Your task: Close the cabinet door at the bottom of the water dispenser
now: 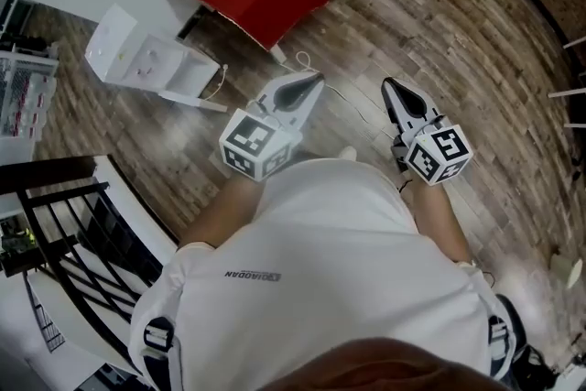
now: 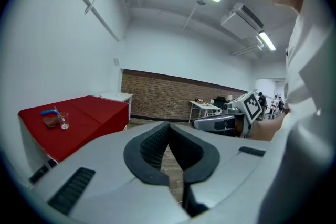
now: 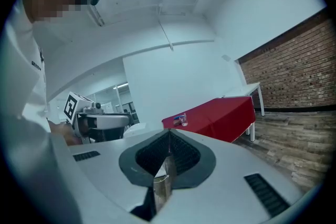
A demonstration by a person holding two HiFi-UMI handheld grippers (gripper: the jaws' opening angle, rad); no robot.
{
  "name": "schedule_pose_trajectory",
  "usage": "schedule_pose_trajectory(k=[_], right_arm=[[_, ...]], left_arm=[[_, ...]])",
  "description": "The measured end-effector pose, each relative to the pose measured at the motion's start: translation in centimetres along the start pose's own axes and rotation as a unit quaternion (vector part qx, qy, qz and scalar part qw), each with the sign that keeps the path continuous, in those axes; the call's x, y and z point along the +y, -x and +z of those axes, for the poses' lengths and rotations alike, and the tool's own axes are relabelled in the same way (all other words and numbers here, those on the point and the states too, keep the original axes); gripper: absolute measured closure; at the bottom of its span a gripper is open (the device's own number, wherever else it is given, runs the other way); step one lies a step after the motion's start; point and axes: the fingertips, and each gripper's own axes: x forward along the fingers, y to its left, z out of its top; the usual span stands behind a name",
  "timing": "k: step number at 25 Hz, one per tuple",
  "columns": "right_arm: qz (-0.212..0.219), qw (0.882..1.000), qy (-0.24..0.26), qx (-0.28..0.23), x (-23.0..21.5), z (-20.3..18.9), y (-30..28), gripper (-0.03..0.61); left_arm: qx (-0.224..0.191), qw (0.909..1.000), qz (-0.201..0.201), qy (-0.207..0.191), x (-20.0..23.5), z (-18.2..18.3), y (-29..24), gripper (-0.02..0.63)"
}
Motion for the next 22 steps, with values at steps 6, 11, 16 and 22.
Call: schedule_pose_trajectory(k=[6,11,16,22], right_arm=[[0.048,0.998,0.014,0.029,2.9,-0.3,-4.5,0.557],[0.068,0.997,0.016,0.044,4.5,-0.3,-7.8,0.557],[0.087,0.995,0.029,0.046,7.0,0.7,-11.4,0.557],[0.106,0.991,0.042,0.065,10.0,0.7,-15.5,0.557]], left_arm=[[-0.008,0.9981,0.055,0.028,4.3,-0.9,3.4,0.621],[-0.014,0.9964,0.075,0.037,6.6,-1.0,5.5,0.621],[-0.028,0.9942,0.097,0.039,10.0,-0.3,7.9,0.621],[-0.042,0.9906,0.120,0.051,14.1,-0.4,10.9,0.621]])
